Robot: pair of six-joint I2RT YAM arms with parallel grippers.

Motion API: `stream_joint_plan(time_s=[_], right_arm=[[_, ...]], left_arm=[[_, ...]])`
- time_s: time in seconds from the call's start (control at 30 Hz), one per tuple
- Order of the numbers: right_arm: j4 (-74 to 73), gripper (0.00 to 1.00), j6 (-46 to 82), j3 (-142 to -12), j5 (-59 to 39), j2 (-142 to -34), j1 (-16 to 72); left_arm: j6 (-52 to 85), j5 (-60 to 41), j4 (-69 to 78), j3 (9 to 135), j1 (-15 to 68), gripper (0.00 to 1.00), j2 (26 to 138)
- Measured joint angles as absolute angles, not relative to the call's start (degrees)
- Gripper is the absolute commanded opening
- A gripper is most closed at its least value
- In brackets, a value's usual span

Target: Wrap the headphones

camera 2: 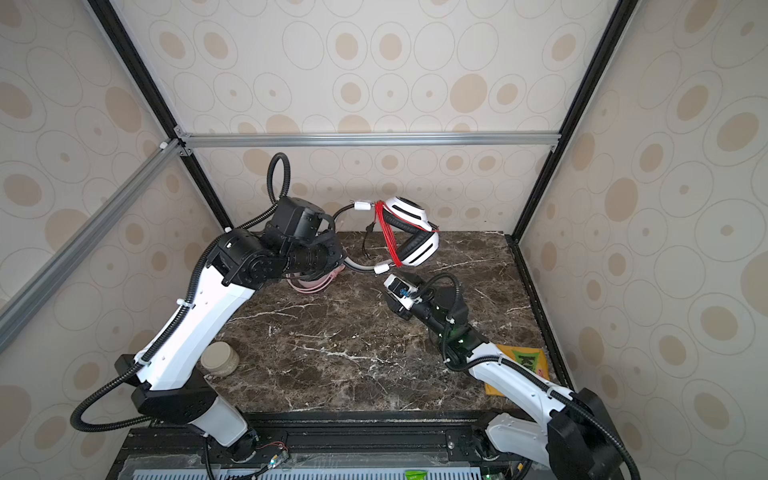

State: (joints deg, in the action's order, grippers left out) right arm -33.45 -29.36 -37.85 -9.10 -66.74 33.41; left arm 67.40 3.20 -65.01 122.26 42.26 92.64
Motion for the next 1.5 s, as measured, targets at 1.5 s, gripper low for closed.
stream_joint_plan(time_s=[1.5], right_arm=[[-29.4,0.63,9.1,-38.7,-21.6,-64.1,20.0]], left_arm=[[50.8,-6.5,-54.8,119.1,40.1,0.00,88.2]])
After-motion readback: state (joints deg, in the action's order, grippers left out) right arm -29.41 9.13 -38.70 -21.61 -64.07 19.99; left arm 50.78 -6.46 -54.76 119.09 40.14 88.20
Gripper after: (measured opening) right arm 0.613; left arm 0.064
